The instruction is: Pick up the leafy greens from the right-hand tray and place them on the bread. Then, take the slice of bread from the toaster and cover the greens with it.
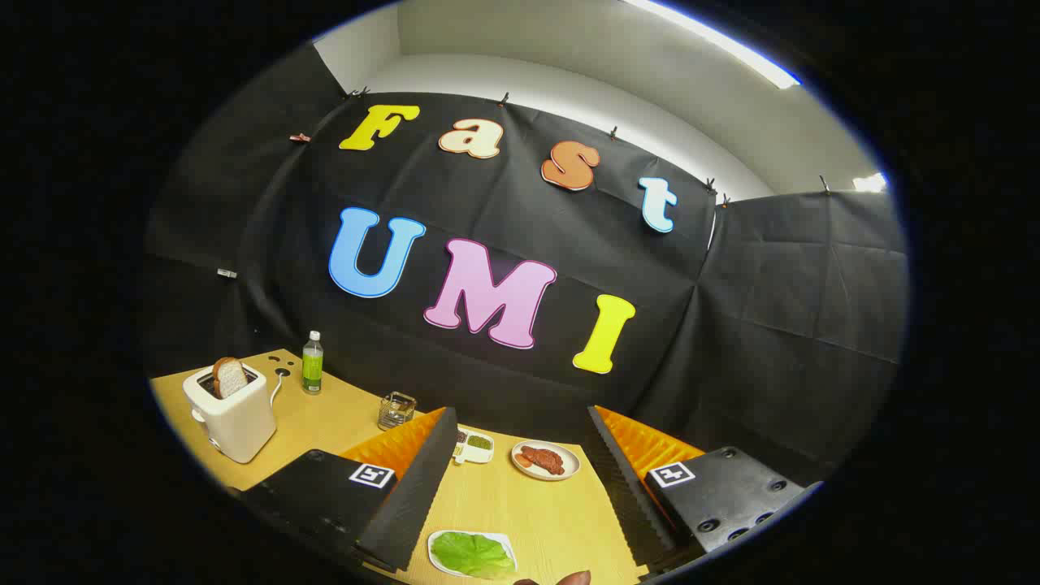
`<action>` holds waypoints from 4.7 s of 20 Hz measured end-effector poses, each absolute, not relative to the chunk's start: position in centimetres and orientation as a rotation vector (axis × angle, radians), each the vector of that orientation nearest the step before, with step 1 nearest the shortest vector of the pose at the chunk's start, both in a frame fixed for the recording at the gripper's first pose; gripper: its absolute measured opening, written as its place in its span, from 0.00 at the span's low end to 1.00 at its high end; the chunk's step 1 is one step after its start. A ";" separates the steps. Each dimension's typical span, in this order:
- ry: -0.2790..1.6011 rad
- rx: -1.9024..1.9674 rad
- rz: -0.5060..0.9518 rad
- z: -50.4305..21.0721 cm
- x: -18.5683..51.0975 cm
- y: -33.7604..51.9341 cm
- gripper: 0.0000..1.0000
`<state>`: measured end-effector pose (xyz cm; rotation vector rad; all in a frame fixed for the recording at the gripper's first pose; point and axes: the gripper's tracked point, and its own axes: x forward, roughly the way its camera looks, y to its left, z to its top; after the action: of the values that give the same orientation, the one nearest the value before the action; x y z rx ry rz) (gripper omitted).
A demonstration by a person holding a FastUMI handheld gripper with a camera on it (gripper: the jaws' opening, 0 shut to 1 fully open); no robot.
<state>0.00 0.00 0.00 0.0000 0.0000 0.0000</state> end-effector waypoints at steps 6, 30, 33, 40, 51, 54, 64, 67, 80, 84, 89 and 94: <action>0.006 0.010 0.005 -0.2 0.0 0.2 0.97; 0.153 -0.069 0.183 -5.1 0.5 3.5 0.97; 0.277 -0.083 0.264 -9.1 0.2 4.3 0.98; 0.627 -0.137 0.421 -21.8 -0.5 4.0 0.97; 1.012 -0.153 0.569 -37.2 -1.3 5.1 0.83; 1.059 -0.133 0.588 -39.3 -0.8 5.8 0.83; 1.111 -0.034 0.611 -40.4 -1.2 7.0 0.22; 1.083 -0.057 0.578 -39.9 -1.0 6.6 0.08; 0.860 0.032 0.584 -26.6 -0.7 9.5 0.08; 0.803 0.002 0.671 -22.9 -1.0 14.2 0.08; 0.817 -0.048 0.768 -22.0 -2.1 19.6 0.08; 0.866 -0.088 0.834 -23.3 -3.1 23.4 0.08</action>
<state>-3.10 23.41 -23.31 -0.0879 0.8663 0.8343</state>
